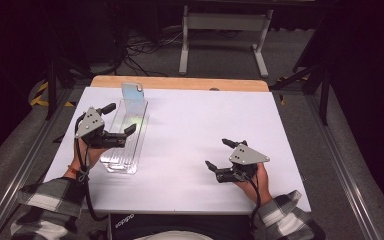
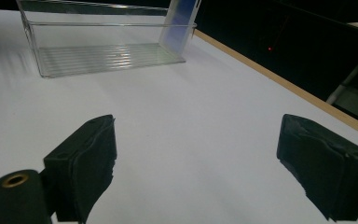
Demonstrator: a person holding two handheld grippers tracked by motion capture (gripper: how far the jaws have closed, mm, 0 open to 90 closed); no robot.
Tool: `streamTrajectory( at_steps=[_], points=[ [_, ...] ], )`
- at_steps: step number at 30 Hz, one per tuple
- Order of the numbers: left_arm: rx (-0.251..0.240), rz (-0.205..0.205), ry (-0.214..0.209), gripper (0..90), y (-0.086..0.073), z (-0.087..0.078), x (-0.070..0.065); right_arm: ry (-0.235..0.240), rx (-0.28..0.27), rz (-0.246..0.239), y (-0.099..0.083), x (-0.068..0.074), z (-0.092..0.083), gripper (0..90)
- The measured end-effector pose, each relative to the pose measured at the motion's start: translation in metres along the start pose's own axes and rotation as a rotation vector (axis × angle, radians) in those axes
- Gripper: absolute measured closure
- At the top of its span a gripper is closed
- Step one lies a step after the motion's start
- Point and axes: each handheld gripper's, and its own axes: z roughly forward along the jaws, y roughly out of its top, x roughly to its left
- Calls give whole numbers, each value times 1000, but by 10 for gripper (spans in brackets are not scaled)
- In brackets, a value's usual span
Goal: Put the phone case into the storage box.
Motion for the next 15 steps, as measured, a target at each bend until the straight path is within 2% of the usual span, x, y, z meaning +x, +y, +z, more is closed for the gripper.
streamTrajectory(
  at_steps=[15],
  points=[
    [-9,9,-18,46,2,-4,-9,-1,2,1,0,0,0,124]
  ],
)
